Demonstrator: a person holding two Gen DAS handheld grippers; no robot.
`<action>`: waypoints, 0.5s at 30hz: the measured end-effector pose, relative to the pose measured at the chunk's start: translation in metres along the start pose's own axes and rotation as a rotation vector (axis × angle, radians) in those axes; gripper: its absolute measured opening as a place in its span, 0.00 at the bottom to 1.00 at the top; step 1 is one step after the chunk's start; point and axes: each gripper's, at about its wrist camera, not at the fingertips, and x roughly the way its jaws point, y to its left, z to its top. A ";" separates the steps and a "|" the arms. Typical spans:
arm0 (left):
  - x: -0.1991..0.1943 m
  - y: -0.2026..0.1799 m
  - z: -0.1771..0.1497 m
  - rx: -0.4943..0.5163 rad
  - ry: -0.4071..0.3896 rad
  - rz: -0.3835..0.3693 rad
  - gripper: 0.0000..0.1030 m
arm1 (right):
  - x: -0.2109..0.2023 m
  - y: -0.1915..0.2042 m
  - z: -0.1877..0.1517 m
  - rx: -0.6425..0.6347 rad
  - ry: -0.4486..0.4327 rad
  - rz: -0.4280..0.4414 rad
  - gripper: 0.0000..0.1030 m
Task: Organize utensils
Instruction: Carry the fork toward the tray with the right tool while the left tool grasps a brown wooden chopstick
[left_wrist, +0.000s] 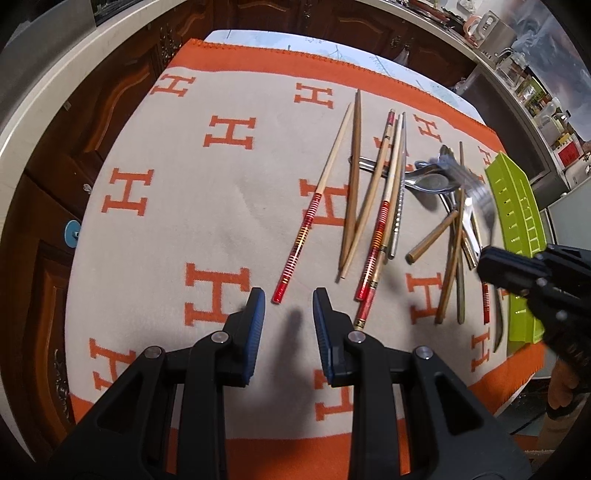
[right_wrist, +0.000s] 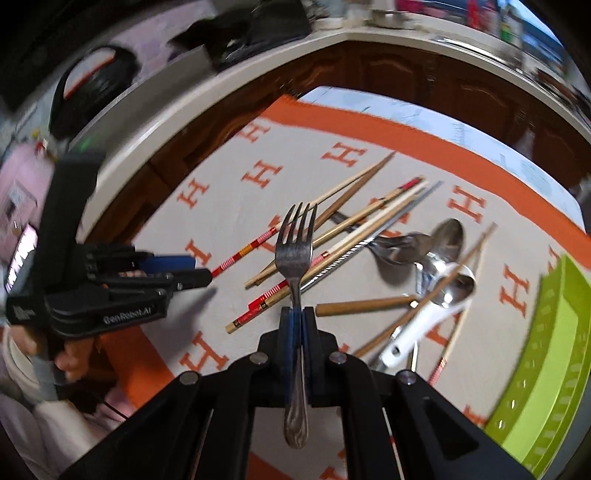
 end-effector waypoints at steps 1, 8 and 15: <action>-0.003 -0.002 -0.001 0.005 -0.004 0.001 0.23 | -0.007 -0.003 -0.002 0.028 -0.017 0.000 0.04; -0.025 -0.028 -0.009 0.059 -0.042 -0.010 0.23 | -0.049 -0.029 -0.021 0.213 -0.086 -0.025 0.04; -0.027 -0.080 -0.004 0.147 -0.038 -0.100 0.23 | -0.082 -0.070 -0.049 0.405 -0.158 -0.078 0.04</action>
